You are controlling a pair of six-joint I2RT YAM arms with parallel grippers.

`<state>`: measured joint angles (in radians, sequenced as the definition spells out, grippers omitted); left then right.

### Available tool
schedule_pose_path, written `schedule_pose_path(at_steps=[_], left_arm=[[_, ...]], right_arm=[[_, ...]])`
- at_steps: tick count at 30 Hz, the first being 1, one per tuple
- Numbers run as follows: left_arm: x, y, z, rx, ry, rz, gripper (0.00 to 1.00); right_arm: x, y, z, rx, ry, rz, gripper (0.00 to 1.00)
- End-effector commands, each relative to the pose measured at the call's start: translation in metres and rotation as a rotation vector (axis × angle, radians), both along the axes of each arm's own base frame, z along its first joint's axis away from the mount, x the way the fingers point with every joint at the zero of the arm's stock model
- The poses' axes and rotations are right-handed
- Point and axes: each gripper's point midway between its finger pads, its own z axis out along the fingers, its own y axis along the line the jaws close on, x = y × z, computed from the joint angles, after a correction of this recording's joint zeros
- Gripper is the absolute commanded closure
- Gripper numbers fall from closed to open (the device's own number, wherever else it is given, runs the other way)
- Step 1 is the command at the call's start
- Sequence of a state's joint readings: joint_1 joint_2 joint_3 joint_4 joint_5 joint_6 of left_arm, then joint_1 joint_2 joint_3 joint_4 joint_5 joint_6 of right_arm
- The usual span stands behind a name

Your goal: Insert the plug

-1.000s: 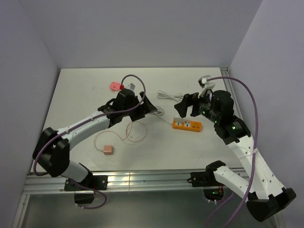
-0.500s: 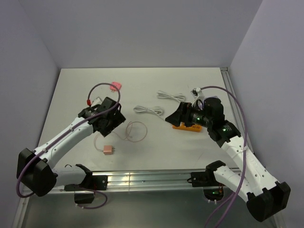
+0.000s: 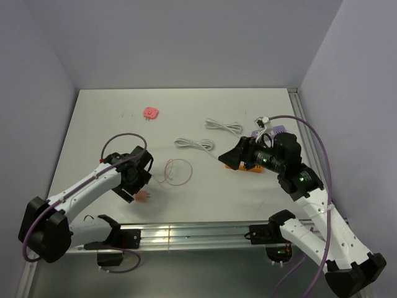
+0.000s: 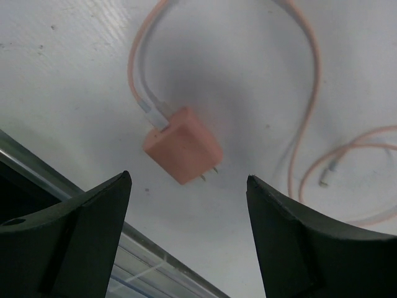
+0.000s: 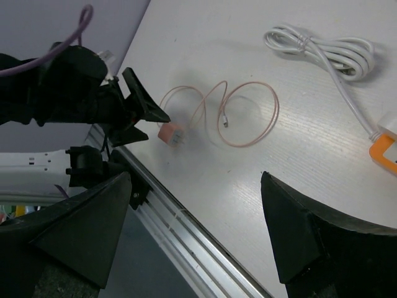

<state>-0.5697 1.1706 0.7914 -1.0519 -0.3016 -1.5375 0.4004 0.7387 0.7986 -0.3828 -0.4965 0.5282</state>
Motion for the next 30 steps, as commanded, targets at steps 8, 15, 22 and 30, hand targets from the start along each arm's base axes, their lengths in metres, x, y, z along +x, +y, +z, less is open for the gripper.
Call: schedule_pose_path(at_steps=[8,15,22,30], left_arm=[[0.003,0.006,-0.032,0.010,0.042,0.099,0.22],[0.003,0.004,-0.041,0.017,0.070,0.097,0.25],[-0.001,0.003,-0.050,0.008,0.084,0.079,0.34],[0.005,0.006,-0.038,0.004,0.012,0.056,0.94]], right_arm=[[-0.009,-0.011,0.005,-0.027,-0.049,-0.027,0.09],[-0.008,-0.010,0.004,-0.029,-0.050,-0.021,0.09],[-0.007,-0.010,-0.001,-0.041,-0.040,-0.026,0.09],[-0.002,-0.009,-0.009,-0.052,-0.013,-0.033,0.09]])
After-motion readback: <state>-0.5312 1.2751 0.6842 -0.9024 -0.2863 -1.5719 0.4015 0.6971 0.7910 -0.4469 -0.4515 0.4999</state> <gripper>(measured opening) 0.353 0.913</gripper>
